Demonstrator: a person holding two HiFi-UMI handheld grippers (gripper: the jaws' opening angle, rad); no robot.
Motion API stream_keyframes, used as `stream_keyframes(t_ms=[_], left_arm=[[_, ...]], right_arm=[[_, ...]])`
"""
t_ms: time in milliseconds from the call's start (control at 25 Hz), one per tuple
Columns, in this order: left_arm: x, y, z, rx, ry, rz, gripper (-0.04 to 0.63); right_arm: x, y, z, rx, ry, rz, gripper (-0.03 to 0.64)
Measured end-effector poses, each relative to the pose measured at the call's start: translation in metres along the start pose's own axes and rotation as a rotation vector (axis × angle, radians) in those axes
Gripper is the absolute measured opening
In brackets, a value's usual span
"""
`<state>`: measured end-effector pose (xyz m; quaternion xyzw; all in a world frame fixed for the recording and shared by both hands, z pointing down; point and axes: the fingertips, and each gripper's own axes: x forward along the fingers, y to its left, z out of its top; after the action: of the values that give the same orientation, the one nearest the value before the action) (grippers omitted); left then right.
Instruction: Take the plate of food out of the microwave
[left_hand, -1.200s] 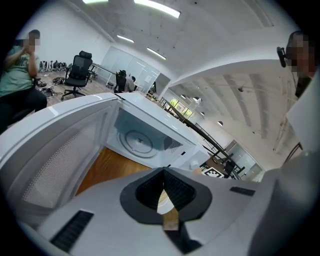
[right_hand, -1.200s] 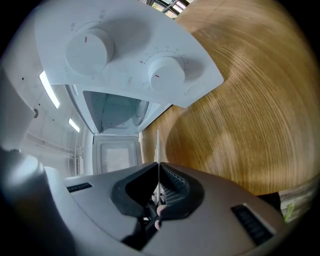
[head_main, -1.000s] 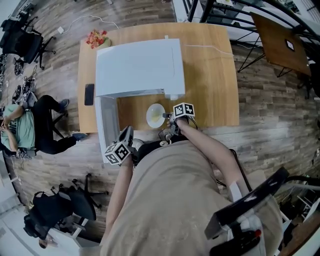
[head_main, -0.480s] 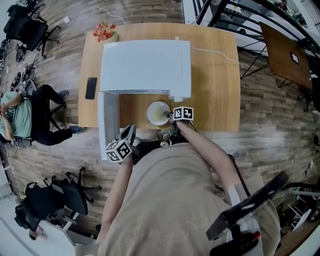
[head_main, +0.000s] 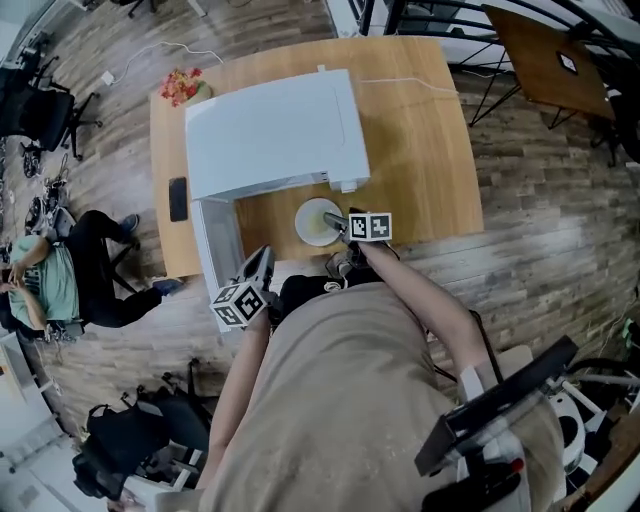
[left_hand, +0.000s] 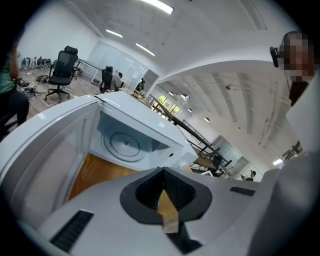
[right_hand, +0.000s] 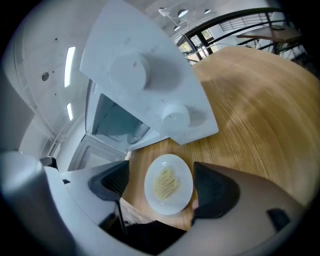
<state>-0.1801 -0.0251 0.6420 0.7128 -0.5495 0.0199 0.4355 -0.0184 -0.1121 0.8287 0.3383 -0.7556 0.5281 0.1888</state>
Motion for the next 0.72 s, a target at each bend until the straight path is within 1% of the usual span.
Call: stream_keyframes(t_ms=[80, 120, 160, 240, 280, 320, 360, 440, 560, 720], left_arm=[[-0.003, -0.009, 0.012, 0.015, -0.02, -0.064, 0.003], [-0.007, -0.013, 0.018, 0.021, -0.029, -0.094, 0.003], [-0.012, -0.015, 0.023, 0.025, -0.037, -0.12, 0.003], [-0.023, -0.018, 0.031, 0.029, -0.05, -0.167, 0.003], [-0.028, -0.021, 0.033, 0.031, -0.053, -0.189, 0.003], [-0.032, -0.025, 0.035, 0.034, -0.054, -0.212, 0.003], [-0.036, -0.03, 0.035, 0.039, -0.052, -0.236, 0.004], [-0.044, -0.042, 0.036, 0.049, -0.05, -0.284, 0.003], [-0.058, -0.055, 0.036, 0.056, -0.054, -0.351, 0.004], [-0.083, -0.062, 0.03, 0.056, -0.071, -0.43, 0.003]], right_arm=[[-0.018, 0.01, 0.011, 0.031, -0.056, 0.02, 0.393], [-0.028, 0.02, 0.015, 0.029, -0.083, 0.037, 0.393], [-0.037, 0.031, 0.019, 0.008, -0.112, 0.055, 0.393], [-0.058, 0.054, 0.022, -0.082, -0.179, 0.062, 0.39], [-0.071, 0.064, 0.022, -0.134, -0.214, 0.05, 0.388], [-0.085, 0.075, 0.022, -0.177, -0.253, 0.039, 0.365], [-0.1, 0.085, 0.023, -0.208, -0.295, 0.032, 0.331], [-0.133, 0.106, 0.024, -0.249, -0.379, 0.022, 0.296], [-0.182, 0.14, 0.027, -0.326, -0.489, -0.012, 0.296], [-0.244, 0.175, 0.021, -0.444, -0.59, -0.095, 0.296]])
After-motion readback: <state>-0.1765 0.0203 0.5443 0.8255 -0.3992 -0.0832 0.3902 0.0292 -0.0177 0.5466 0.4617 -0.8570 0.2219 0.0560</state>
